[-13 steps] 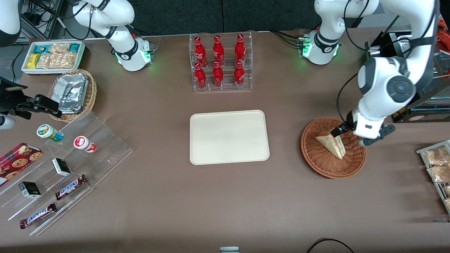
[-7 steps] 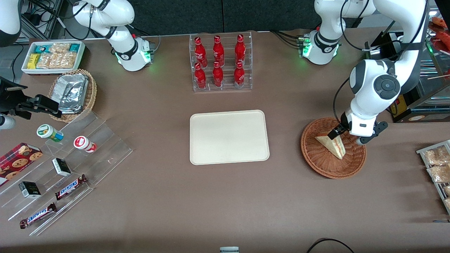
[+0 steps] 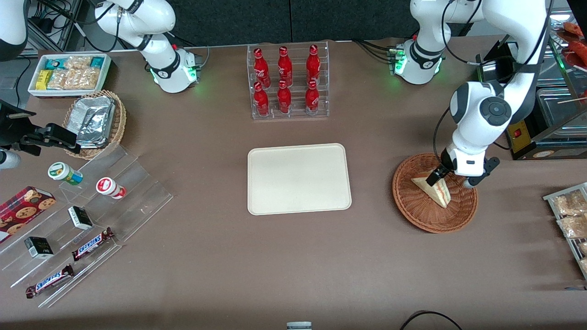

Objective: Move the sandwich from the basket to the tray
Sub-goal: 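Lower the left gripper around the sandwich and close on it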

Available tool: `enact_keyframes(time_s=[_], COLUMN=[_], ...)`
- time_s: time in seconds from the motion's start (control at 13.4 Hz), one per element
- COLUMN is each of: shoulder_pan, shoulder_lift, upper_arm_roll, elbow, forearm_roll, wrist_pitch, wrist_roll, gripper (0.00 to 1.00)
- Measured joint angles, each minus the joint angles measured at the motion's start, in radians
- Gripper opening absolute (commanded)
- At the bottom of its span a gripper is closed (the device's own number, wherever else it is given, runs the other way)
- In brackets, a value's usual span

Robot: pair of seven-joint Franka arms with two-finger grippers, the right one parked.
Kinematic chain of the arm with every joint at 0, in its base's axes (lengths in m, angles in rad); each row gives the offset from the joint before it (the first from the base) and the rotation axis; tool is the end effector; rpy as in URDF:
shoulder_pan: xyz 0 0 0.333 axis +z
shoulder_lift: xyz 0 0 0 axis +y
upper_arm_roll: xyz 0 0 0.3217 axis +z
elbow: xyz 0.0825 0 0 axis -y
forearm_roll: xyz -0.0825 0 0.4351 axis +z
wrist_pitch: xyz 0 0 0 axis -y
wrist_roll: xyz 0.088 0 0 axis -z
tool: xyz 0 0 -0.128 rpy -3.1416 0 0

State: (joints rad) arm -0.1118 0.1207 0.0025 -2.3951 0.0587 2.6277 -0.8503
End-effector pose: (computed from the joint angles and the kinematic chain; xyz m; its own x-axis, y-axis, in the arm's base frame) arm 0.5407 -0.0601 0.2207 0.7646 0.6368 0.0991 0.6342 -0.7708 0.0604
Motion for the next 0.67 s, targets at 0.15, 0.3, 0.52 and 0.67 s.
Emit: enact_keyframes(time_s=[0.15,0.3,0.52,0.67], shoulder_pan=[0.000,-0.001,-0.001,-0.001], shoulder_lift=[0.020,0.029,0.037,0.041], upper_arm_roll=[-0.001,-0.001,-0.001,-0.001], elbow=[-0.004,-0.004,-0.004,-0.004], forearm_roll=[0.000,0.000,0.000,0.000], wrist_pitch=[0.017,0.020,0.020,0.020], wrist_roll=[-0.009,-0.010,-0.011,-0.011], gripper=[1.00,0.99,0.00,0.00])
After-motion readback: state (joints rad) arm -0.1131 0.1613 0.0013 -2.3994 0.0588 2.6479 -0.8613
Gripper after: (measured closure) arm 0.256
